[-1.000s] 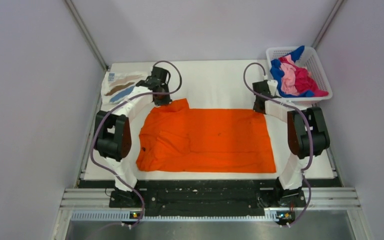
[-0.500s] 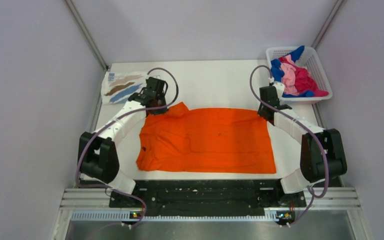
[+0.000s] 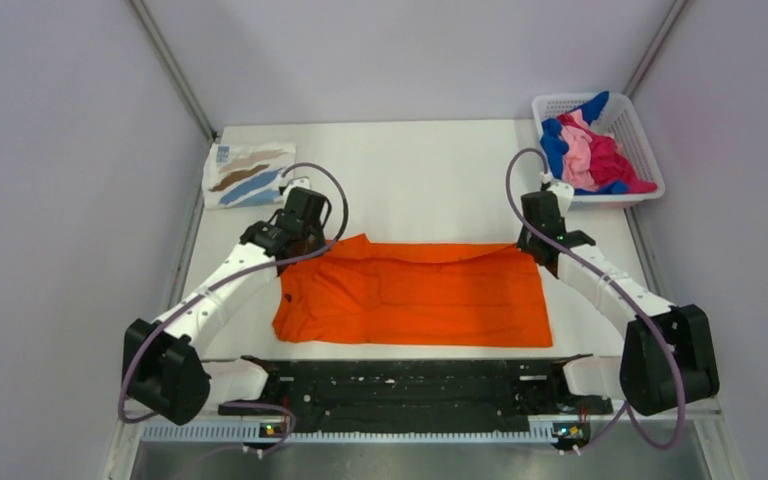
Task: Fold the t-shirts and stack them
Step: Fold the other side of the tshirt into a rectangle
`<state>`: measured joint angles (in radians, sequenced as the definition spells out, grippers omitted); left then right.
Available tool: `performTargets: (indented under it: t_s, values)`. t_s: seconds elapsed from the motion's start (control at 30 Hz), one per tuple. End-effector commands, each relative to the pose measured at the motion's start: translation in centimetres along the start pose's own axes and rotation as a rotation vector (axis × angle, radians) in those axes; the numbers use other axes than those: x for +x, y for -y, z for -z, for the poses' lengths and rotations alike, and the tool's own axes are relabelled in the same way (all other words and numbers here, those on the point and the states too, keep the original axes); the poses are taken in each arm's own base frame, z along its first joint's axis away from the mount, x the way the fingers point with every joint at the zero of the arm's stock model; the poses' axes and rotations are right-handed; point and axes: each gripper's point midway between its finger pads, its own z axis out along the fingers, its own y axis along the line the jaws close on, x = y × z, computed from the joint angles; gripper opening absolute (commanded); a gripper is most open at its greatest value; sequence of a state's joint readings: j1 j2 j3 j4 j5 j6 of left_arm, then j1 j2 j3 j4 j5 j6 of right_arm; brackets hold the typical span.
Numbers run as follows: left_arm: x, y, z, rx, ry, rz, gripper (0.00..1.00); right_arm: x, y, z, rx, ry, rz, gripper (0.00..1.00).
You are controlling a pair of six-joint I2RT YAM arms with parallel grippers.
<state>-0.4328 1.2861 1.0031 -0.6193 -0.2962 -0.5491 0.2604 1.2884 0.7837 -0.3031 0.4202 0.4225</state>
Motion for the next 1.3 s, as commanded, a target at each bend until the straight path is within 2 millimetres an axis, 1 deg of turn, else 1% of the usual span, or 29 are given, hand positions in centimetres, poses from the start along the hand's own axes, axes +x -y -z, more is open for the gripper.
performTargets:
  t_s: [0.0, 0.03, 0.1, 0.17, 0.27, 0.4, 0.53, 0.63, 0.77, 0.83, 0.93, 1.03, 1.1, 1.13, 1.17, 1.2, 1.27]
  values:
    - [0.8, -0.9, 1.9, -0.014, 0.039, 0.046, 0.0, 0.4, 0.5, 1.5, 0.017, 0.005, -0.02, 0.02]
    - [1.5, -1.2, 2.1, -0.015, 0.029, 0.05, 0.0, 0.5, 0.7, 1.7, 0.027, 0.003, -0.025, 0.02]
    - [2.5, -1.6, 2.5, -0.019, 0.019, 0.069, 0.0, 0.8, 1.3, 2.0, 0.05, -0.005, -0.024, 0.02]
    - [3.3, -2.2, 3.1, -0.03, 0.013, 0.083, 0.0, 0.9, 1.5, 2.3, 0.053, -0.006, -0.028, 0.02]
    - [3.9, -2.7, 4.0, -0.034, 0.02, 0.103, 0.0, 1.0, 1.5, 2.7, 0.041, -0.01, -0.034, 0.02]
    - [4.9, -3.3, 4.9, -0.017, 0.019, 0.126, 0.0, 1.7, 1.5, 3.3, 0.024, -0.022, -0.035, 0.02]
    - [6.9, -3.0, 4.9, 0.037, -0.022, 0.136, 0.0, 2.6, 1.4, 3.9, 0.001, -0.04, -0.04, 0.02]
    - [8.5, -3.8, 4.9, 0.023, -0.049, 0.15, 0.0, 3.3, 1.6, 4.2, -0.003, -0.052, -0.042, 0.02]
    - [9.6, -4.3, 5.2, 0.025, -0.069, 0.171, 0.0, 4.4, 2.1, 4.4, 0.006, -0.072, -0.041, 0.02]
    - [10.0, -4.2, 5.3, 0.045, -0.076, 0.187, 0.0, 4.8, 2.1, 4.4, 0.0, -0.081, -0.043, 0.02]
    - [11.3, -3.7, 4.9, 0.075, -0.113, 0.204, 0.0, 5.9, 1.9, 4.4, -0.013, -0.11, -0.051, 0.04]
    - [12.8, -4.0, 4.1, 0.057, -0.158, 0.224, 0.02, 6.9, 2.3, 4.1, 0.009, -0.132, -0.057, 0.08]
    - [13.6, -4.4, 3.9, 0.032, -0.178, 0.234, 0.08, 7.5, 2.6, 4.0, 0.026, -0.146, -0.071, 0.15]
    - [13.9, -4.6, 3.9, 0.023, -0.186, 0.239, 0.12, 7.8, 2.6, 3.9, 0.03, -0.152, -0.077, 0.23]
    - [14.1, -4.8, 4.0, 0.017, -0.191, 0.242, 0.18, 8.0, 2.7, 4.0, 0.036, -0.158, -0.083, 0.34]
    - [14.2, -4.9, 4.1, 0.011, -0.194, 0.246, 0.26, 8.2, 2.9, 4.0, 0.044, -0.161, -0.086, 0.42]
    - [14.2, -5.2, 4.7, 0.008, -0.191, 0.258, 0.44, 8.2, 3.7, 4.3, 0.076, -0.153, -0.101, 0.53]
